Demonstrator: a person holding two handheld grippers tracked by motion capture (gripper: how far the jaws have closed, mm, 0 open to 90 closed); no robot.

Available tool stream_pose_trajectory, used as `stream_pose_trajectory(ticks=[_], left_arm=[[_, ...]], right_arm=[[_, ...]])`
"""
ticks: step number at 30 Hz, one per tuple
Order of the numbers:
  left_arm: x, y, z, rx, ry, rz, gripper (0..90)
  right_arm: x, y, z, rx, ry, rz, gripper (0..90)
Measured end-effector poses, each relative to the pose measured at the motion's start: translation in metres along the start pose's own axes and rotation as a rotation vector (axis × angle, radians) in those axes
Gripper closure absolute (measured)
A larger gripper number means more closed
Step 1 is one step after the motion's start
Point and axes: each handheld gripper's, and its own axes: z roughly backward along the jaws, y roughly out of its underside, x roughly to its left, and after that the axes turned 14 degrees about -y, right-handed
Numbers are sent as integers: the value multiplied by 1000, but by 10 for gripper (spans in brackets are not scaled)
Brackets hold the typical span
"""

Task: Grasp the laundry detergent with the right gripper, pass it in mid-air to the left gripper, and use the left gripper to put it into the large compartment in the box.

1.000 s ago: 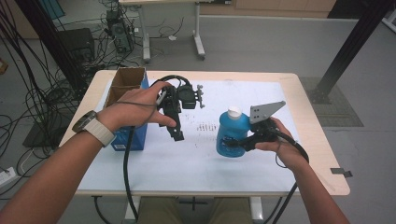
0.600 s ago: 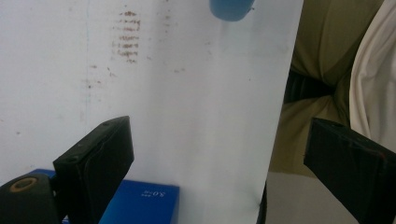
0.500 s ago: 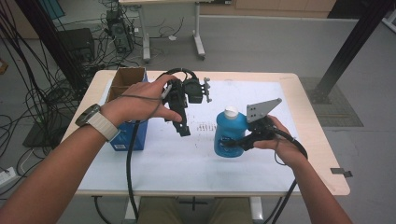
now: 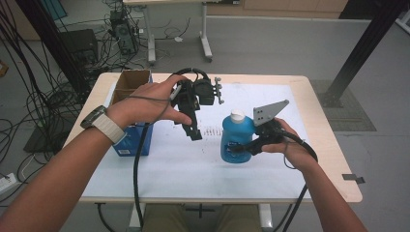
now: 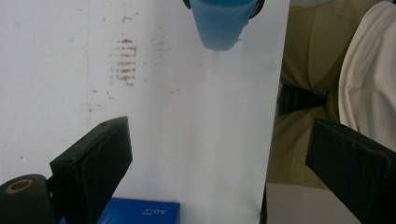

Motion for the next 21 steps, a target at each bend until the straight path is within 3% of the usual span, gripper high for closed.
stream_pose_trajectory(ticks=[21], left_arm=[[1, -14, 4, -9, 2, -19, 75]], right_arm=[[-4, -10, -3, 29, -45, 17, 440]])
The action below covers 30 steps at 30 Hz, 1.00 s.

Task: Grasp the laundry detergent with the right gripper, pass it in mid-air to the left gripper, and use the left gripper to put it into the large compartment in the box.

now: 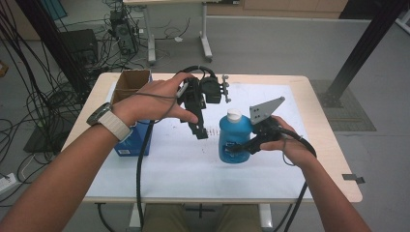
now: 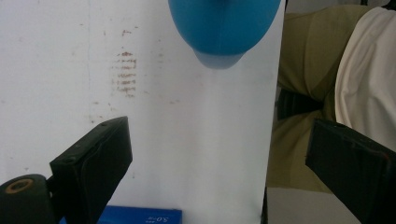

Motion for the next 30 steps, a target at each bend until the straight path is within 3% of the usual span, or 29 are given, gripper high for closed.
stream_pose_trajectory(ticks=[30], left_arm=[[3, -10, 2, 3, 1, -15, 75]], right_arm=[[-11, -16, -13, 37, -24, 9, 440]])
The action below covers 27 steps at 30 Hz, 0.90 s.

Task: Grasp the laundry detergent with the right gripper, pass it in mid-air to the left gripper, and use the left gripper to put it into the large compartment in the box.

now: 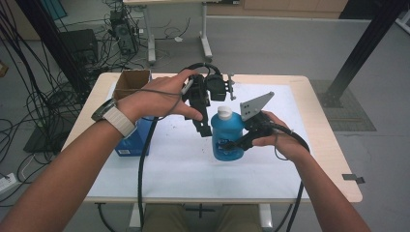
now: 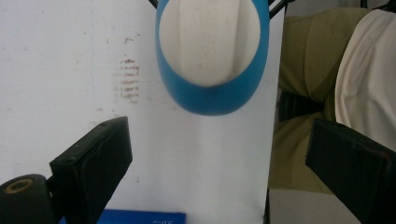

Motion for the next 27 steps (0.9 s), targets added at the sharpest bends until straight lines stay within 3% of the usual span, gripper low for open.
stream_pose_trajectory(ticks=[27], left_arm=[[3, -7, -5, 2, 7, -12, 73]], right_arm=[[-7, -9, -19, 1, -26, 14, 440]])
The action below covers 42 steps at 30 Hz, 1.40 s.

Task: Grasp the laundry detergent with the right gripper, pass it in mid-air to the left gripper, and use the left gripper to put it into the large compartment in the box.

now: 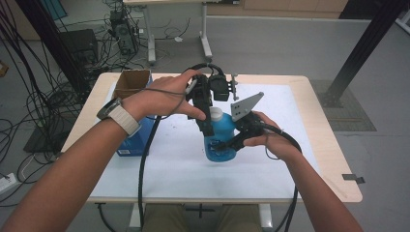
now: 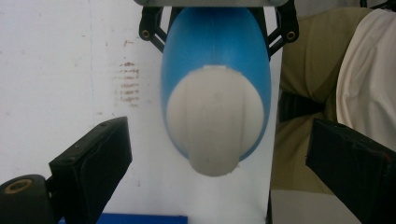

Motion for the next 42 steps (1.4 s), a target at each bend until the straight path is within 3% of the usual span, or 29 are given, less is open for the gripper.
stream_pose_trajectory(ticks=[42], left_arm=[[0, -4, -4, -21, -3, 12, 73]], right_arm=[[0, -2, -2, -1, -15, -5, 440]])
